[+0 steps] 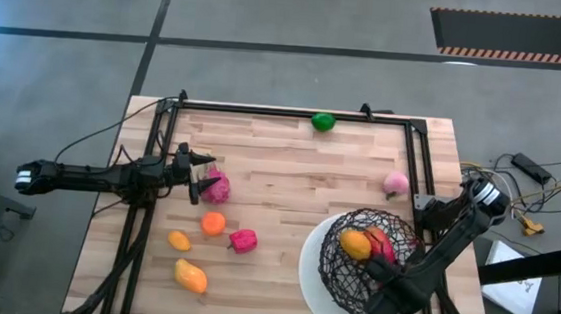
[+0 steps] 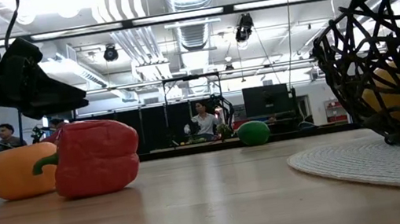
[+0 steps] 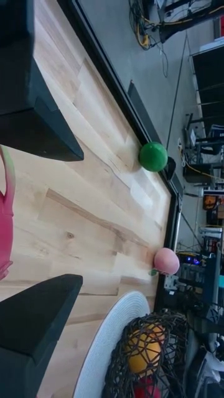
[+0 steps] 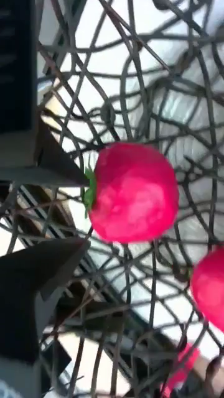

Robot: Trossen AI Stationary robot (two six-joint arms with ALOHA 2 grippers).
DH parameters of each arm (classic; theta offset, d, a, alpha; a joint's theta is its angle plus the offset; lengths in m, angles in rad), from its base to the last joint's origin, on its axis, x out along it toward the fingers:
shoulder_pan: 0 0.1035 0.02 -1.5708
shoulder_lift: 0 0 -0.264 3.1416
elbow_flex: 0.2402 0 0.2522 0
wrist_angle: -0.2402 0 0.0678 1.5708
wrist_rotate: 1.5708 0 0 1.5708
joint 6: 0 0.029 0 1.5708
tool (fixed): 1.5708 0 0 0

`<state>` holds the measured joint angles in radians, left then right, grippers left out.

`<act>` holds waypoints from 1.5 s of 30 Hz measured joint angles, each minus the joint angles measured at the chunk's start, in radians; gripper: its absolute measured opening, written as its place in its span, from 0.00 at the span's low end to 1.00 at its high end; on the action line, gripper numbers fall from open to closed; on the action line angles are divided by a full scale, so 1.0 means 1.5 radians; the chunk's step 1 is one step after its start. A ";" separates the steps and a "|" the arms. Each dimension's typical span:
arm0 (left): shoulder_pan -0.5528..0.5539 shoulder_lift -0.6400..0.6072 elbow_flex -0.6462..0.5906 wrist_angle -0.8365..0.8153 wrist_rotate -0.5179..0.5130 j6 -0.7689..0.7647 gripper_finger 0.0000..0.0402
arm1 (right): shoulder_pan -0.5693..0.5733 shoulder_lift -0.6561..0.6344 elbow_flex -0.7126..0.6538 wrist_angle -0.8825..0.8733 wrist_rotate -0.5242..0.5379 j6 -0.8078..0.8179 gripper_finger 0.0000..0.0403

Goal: Build produce basket
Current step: Put the red tomato into the black wire basket, then put the pink peach into the black wire basket

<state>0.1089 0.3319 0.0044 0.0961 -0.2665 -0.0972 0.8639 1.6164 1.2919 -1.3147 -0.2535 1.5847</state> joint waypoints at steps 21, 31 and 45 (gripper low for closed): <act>0.000 0.001 0.000 0.000 0.000 0.000 0.74 | -0.008 -0.015 0.016 -0.067 0.338 -0.077 0.03; 0.000 0.001 0.000 0.000 0.000 0.000 0.74 | -0.240 -0.095 0.017 -0.175 0.588 -0.201 0.03; 0.000 0.001 0.000 0.000 0.000 0.000 0.74 | -0.817 -0.283 -0.040 -0.144 0.402 -0.549 0.36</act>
<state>0.1090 0.3332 0.0044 0.0962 -0.2665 -0.0971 -0.3622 1.1911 1.2323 -1.5306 0.3502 0.7614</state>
